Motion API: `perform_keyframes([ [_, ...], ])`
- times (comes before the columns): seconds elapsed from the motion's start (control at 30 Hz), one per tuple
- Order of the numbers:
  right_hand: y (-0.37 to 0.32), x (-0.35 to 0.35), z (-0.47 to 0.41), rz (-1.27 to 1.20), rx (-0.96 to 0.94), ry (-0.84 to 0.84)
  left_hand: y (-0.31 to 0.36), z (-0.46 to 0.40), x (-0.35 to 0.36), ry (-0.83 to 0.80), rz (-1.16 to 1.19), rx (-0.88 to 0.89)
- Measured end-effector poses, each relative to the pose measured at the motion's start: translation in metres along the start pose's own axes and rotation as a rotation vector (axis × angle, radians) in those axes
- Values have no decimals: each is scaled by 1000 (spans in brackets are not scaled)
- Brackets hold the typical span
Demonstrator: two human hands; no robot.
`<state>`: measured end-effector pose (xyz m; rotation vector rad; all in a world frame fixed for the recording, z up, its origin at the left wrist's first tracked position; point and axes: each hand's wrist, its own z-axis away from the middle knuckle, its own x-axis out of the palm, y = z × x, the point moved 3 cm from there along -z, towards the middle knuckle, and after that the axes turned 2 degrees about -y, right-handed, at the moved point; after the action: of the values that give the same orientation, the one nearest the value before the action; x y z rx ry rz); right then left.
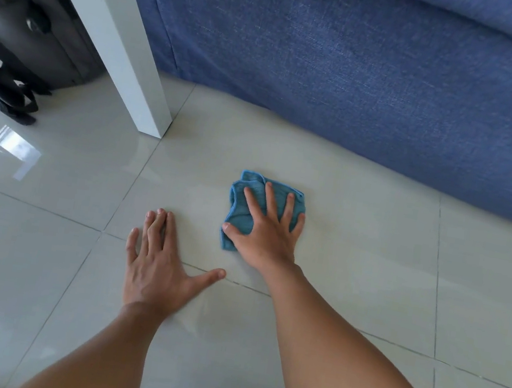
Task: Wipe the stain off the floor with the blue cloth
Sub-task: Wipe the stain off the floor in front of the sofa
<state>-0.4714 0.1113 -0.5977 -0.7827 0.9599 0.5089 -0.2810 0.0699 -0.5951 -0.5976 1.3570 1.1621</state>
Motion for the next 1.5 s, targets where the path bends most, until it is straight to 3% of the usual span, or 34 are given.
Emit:
perform_keyframes([
  [0.27, 40, -28, -25, 30, 125, 34, 2, -1, 0, -14, -21, -9],
  [0.67, 65, -15, 21, 40, 307, 100, -1, 0, 0, -22, 1, -7],
  [1.13, 13, 1, 20, 43, 82, -55, 0, 0, -2, -29, 74, -25],
  [1.5, 32, -16, 1, 36, 157, -37, 1, 0, -4, -49, 96, -37],
])
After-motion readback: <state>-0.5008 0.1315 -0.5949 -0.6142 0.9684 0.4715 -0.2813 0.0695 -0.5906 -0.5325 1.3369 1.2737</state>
